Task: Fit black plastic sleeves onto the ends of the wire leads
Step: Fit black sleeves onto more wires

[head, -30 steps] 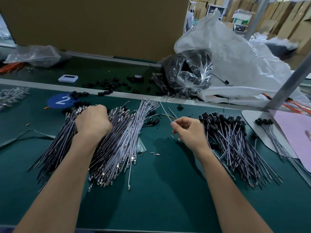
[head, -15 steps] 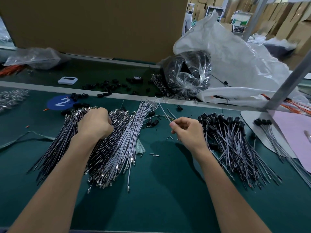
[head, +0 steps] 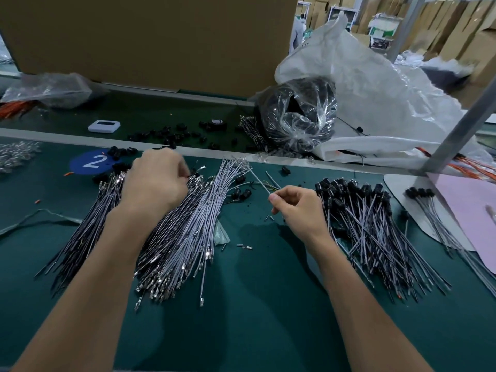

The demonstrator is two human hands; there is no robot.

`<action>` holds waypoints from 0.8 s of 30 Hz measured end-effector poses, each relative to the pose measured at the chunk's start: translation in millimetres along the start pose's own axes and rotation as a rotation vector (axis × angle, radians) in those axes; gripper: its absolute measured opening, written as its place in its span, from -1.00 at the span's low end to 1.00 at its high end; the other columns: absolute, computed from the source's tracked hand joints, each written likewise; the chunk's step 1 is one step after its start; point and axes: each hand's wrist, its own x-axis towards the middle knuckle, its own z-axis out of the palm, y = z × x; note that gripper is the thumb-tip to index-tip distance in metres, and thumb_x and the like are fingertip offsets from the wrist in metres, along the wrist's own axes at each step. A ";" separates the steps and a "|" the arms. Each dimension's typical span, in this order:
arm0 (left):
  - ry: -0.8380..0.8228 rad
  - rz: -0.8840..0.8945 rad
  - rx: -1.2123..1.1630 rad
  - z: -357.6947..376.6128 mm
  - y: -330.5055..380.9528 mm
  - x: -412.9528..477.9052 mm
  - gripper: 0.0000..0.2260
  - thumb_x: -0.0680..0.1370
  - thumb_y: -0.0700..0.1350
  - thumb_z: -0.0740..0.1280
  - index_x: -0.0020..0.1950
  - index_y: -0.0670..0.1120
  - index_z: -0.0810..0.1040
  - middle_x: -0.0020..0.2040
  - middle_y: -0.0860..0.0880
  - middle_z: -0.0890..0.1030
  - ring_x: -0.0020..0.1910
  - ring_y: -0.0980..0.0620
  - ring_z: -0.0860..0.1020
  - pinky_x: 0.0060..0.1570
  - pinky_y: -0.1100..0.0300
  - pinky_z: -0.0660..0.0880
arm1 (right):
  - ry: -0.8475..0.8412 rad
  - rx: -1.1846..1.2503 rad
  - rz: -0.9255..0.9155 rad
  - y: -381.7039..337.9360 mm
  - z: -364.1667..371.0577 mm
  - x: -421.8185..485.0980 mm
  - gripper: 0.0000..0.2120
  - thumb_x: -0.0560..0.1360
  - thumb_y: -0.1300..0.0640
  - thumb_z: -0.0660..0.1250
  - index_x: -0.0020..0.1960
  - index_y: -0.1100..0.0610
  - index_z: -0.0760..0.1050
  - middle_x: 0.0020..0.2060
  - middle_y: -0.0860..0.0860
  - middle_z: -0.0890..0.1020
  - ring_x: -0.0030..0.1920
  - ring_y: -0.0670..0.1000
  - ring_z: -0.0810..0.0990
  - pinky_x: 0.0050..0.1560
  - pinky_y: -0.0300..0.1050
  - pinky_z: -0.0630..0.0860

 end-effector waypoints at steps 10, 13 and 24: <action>-0.034 0.560 -0.242 66.0 60.0 -15.4 -0.83 0.47 -0.39 0.28 -0.12 -0.20 0.63 -0.10 -0.10 0.63 -0.10 -0.17 0.57 -0.08 -0.06 0.49 | -0.109 0.620 0.266 -14.9 -1.9 -5.3 -0.90 0.50 0.27 0.36 -0.18 0.19 0.62 -0.30 0.09 0.70 -0.37 0.00 0.63 -0.32 -0.24 0.50; 0.046 0.549 -0.273 81.0 62.0 -14.2 -0.86 0.48 -0.37 0.30 -0.11 -0.23 0.64 -0.10 -0.12 0.65 -0.11 -0.20 0.59 -0.11 -0.08 0.50 | -0.055 0.557 0.236 -13.8 1.0 -5.0 -0.91 0.52 0.28 0.36 -0.15 0.21 0.61 -0.30 0.10 0.69 -0.37 0.00 0.63 -0.32 -0.24 0.54; 0.213 0.127 -0.983 87.1 60.6 -11.6 -0.77 0.50 -0.31 0.43 0.05 -0.01 0.57 0.03 -0.06 0.66 -0.23 0.19 0.68 -0.18 0.32 0.60 | 0.034 0.496 0.139 -7.5 5.9 -4.4 -0.91 0.53 0.31 0.36 -0.14 0.20 0.59 -0.41 0.03 0.63 -0.44 -0.08 0.54 -0.40 -0.30 0.46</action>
